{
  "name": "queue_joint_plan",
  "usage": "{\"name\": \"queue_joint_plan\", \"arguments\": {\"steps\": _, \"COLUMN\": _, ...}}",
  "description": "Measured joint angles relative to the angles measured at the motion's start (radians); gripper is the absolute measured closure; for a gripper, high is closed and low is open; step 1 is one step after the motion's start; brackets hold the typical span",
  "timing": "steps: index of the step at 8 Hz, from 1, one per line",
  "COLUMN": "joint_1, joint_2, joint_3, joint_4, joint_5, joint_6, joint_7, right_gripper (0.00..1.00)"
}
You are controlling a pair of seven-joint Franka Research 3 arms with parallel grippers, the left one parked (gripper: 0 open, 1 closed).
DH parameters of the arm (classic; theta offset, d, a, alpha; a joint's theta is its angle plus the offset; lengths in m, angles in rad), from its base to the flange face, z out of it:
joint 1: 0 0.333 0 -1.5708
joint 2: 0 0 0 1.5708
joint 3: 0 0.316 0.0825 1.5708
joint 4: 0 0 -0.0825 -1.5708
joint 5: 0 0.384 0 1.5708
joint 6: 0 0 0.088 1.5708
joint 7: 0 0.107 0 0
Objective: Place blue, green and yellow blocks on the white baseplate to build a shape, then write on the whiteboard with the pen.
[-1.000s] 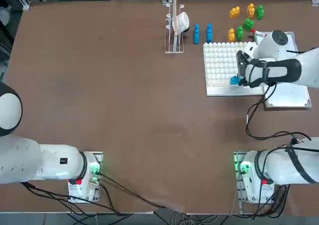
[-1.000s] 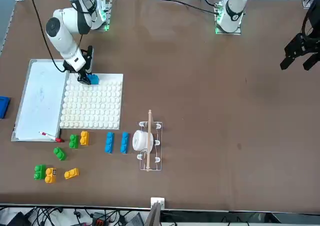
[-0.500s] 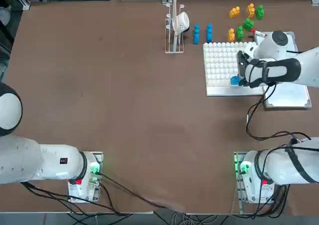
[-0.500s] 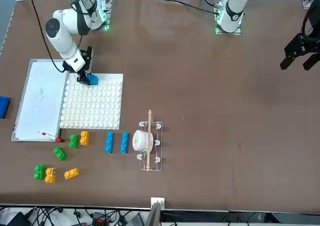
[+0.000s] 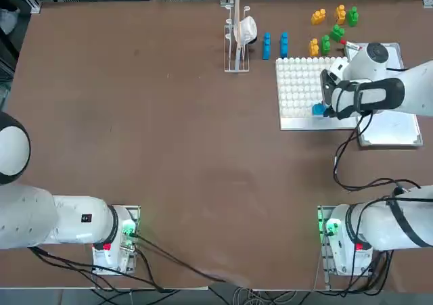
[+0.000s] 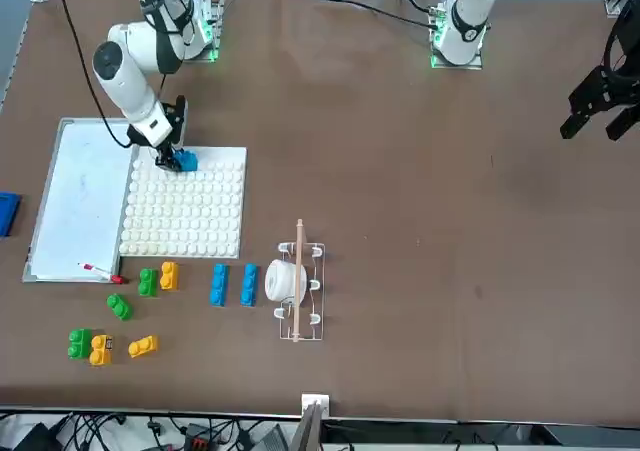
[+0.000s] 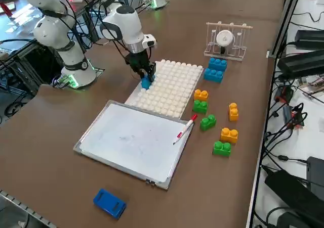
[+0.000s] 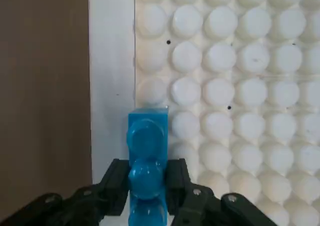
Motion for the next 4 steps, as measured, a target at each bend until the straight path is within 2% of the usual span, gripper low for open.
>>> {"name": "queue_joint_plan", "arguments": {"steps": 4, "joint_1": 0.001, "joint_2": 0.015, "joint_3": 0.001, "joint_4": 0.0, "joint_5": 0.001, "joint_6": 0.019, "joint_7": 0.002, "right_gripper": 0.59}}
